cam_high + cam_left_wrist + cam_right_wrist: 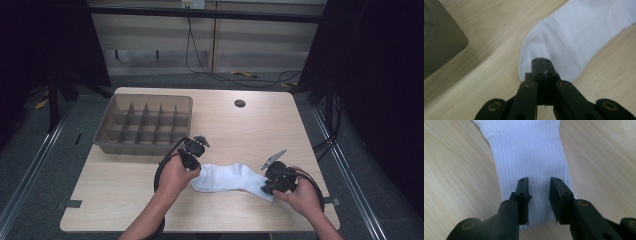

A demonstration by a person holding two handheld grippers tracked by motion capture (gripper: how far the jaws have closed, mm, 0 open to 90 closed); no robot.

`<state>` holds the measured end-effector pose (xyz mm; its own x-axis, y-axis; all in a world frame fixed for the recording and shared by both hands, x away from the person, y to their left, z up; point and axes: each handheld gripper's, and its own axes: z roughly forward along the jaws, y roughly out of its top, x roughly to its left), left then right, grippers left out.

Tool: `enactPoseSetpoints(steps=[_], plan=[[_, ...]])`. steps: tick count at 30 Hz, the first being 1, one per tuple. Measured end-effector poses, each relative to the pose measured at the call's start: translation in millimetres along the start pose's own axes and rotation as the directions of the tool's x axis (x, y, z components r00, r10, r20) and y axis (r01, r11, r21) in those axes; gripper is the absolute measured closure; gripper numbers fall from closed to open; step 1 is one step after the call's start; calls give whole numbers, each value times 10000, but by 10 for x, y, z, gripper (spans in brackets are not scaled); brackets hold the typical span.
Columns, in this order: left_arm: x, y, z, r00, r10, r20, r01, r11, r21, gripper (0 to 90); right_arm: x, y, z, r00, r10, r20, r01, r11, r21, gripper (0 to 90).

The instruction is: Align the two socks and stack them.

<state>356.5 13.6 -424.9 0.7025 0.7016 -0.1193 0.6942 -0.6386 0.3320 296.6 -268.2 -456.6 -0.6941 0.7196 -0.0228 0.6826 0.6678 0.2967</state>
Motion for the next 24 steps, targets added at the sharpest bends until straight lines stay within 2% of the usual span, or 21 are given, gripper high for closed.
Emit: enactPoseSetpoints(steps=[3, 6, 7, 9, 10, 13, 16, 17, 19, 20, 22, 24], plan=[[-26, -22, -27, 10000, 66, 43, -67, 10000, 51, 900, -1, 0, 1, 10000, -1, -1, 1, 10000, -5, 690], [-20, -72, 15, 9999, 4, 138, -5, 9999, 105, 900, -5, 1, 4, 10000, -17, -14, 17, 10000, -7, 690], [-7, -82, 34, 9999, 106, 93, -108, 9999, 135, 900, -6, 1, 4, 10000, -10, -18, 10, 10000, -8, 689], [12, -95, 68, 9999, -65, 95, 64, 9999, 131, 900, -7, 1, 2, 10000, 29, -59, -29, 10000, 11, 683], [25, -93, 76, 10000, -74, 65, 74, 9999, 77, 900, -14, 2, -1, 9997, 124, -189, -124, 9999, -8, 666], [51, -70, 72, 9997, -239, -10, 239, 9997, -84, 900, -16, 5, -1, 9998, 74, -191, -73, 10000, 10, 666], [32, -41, 91, 9998, -190, 50, 190, 9998, -64, 900, -21, 13, -11, 9996, 127, -242, -127, 9999, -19, 645], [22, -32, 102, 10000, -53, -34, 53, 10000, -21, 900, -28, 16, -21, 9995, 127, -301, -129, 9999, -61, 638], [-2, -24, 147, 10000, -93, -1, 93, 9998, 152, 896, -38, 24, -50, 9995, 142, -285, -147, 9997, -170, 639], [-3, -23, 170, 10000, -8, -60, 9, 9998, 186, 891, -41, 27, -71, 9994, 198, -271, -204, 9996, -209, 649], [-2, -24, 205, 10000, -73, -47, 74, 9996, 256, 883, -45, 29, -111, 9995, 220, -232, -228, 9991, -351, 744], [-11, -29, 231, 9999, -101, -83, 103, 9996, 278, 880, -43, 29, -145, 10000, 58, 15, -57, 9994, -356, 854]])
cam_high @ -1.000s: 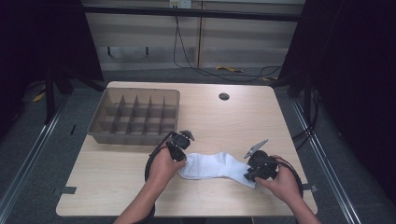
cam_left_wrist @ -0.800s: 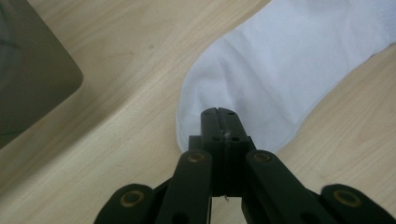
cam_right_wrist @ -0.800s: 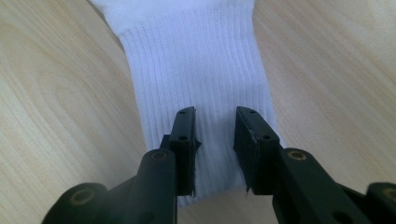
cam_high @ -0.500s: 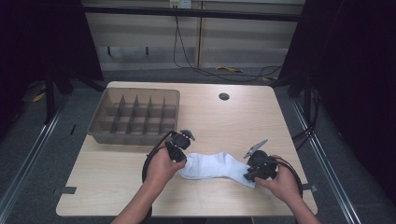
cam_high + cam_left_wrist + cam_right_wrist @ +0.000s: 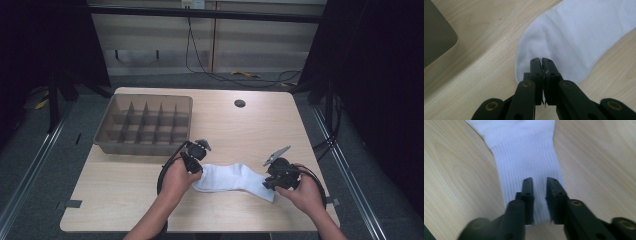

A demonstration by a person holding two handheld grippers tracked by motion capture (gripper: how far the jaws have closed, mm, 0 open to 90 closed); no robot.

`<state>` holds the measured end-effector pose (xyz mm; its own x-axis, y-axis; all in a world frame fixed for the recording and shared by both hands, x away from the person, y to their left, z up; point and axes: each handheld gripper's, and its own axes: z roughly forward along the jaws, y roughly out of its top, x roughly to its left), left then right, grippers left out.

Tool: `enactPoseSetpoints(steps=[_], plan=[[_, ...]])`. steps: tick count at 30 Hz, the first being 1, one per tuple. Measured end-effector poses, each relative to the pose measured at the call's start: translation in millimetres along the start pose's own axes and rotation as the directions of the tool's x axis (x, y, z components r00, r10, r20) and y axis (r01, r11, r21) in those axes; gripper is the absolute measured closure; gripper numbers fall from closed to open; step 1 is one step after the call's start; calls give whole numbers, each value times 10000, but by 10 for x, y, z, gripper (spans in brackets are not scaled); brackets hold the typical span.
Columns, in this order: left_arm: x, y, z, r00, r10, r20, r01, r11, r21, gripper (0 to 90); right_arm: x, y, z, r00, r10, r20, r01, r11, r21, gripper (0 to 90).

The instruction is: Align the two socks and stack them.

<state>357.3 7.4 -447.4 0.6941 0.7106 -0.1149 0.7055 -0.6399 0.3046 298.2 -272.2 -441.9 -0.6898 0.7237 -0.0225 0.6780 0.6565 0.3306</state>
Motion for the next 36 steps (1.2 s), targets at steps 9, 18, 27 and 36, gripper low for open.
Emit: enactPoseSetpoints(steps=[9, 18, 27, 36], plan=[[-20, 2, 121, 9993, 63, -367, -52, 9996, 293, 813, -15, -56, 130, 9996, 199, -174, -199, 9998, 9, 900], [-26, 4, 96, 9990, 113, -439, -89, 9985, 532, 900, 22, -31, 168, 10000, -15, -57, 16, 9997, 240, 900], [-15, -27, -225, 9995, -161, -268, 163, 9998, 61, 900, 4, -27, 176, 9998, 77, -190, -72, 9996, 274, 900], [23, -156, 40, 9992, -304, -267, 319, 9980, 548, 891, 13, -31, 177, 9998, 101, -151, -97, 9996, 253, 900]])
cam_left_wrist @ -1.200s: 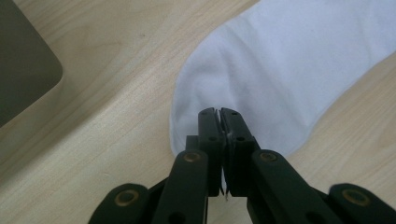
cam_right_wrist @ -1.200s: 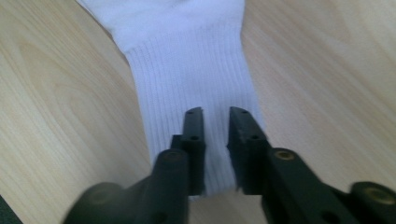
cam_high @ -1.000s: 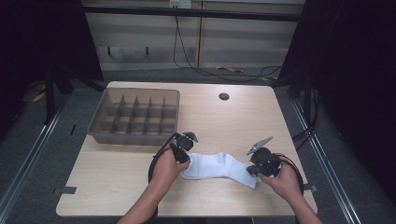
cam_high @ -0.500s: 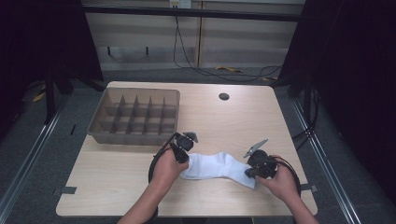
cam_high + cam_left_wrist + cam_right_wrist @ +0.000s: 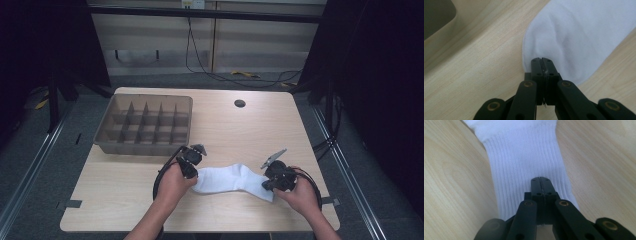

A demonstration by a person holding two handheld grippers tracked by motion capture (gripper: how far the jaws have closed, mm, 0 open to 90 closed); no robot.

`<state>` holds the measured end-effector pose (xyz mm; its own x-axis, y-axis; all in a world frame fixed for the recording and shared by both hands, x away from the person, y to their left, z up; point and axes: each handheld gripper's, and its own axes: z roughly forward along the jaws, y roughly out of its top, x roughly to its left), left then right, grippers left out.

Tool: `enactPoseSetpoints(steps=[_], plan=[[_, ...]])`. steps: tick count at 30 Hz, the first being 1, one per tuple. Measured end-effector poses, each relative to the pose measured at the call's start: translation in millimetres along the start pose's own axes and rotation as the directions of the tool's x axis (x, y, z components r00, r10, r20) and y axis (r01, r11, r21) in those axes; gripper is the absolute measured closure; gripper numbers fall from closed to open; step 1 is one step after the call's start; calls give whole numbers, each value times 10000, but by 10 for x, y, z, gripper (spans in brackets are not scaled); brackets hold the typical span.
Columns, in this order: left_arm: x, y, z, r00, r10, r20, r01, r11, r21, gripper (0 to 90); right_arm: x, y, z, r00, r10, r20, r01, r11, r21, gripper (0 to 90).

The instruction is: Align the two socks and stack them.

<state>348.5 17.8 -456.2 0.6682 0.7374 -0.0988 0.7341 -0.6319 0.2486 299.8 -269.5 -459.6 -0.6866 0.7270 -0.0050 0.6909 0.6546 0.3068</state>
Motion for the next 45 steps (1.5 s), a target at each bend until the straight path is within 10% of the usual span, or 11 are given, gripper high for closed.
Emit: enactPoseSetpoints(steps=[9, 32, 45], plan=[[7, 2, -76, 9987, 187, -466, -191, 9998, -71, 811, -8, -8, 2, 10000, -24, -18, 24, 10000, -78, 900], [148, -31, -155, 9994, -196, -286, 169, 9955, -929, 529, -6, -9, 4, 10000, -26, -24, 26, 10000, -81, 900], [135, -9, -84, 9986, -527, 44, 529, 9940, -959, 516, -4, -18, 5, 10000, 0, -35, 0, 9999, -168, 900]])
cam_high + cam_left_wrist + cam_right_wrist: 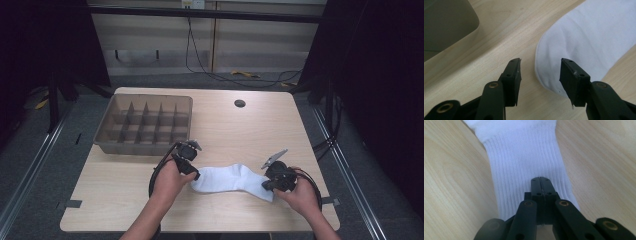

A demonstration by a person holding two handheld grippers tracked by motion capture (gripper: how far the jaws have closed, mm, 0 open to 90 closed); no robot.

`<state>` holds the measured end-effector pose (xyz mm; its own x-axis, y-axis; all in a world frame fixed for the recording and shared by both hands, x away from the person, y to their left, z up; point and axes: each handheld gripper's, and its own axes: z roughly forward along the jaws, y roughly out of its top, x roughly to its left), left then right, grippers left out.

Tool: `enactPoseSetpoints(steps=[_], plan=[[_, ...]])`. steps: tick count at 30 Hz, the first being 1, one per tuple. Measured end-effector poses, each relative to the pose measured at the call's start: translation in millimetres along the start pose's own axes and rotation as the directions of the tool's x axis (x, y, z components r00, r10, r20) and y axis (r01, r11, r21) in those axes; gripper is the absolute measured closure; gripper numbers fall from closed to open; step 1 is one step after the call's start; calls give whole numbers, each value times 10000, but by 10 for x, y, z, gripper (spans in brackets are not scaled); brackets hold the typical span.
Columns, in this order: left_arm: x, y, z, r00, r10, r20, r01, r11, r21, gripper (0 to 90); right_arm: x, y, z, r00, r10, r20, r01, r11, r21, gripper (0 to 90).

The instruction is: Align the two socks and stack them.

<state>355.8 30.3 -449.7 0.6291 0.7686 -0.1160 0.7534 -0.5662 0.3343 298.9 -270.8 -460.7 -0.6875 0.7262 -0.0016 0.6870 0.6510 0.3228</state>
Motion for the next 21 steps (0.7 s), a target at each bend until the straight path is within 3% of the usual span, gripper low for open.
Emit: enactPoseSetpoints(steps=[10, 21], plan=[[35, -22, 116, 9998, -166, 135, 161, 9993, 333, 558, 1, -12, -1, 10000, 91, -12, -91, 9999, -65, 900], [-44, 22, 146, 9996, 138, 229, -154, 9975, 687, 773, -4, -22, -2, 9999, 91, -43, -92, 9999, -141, 900]])
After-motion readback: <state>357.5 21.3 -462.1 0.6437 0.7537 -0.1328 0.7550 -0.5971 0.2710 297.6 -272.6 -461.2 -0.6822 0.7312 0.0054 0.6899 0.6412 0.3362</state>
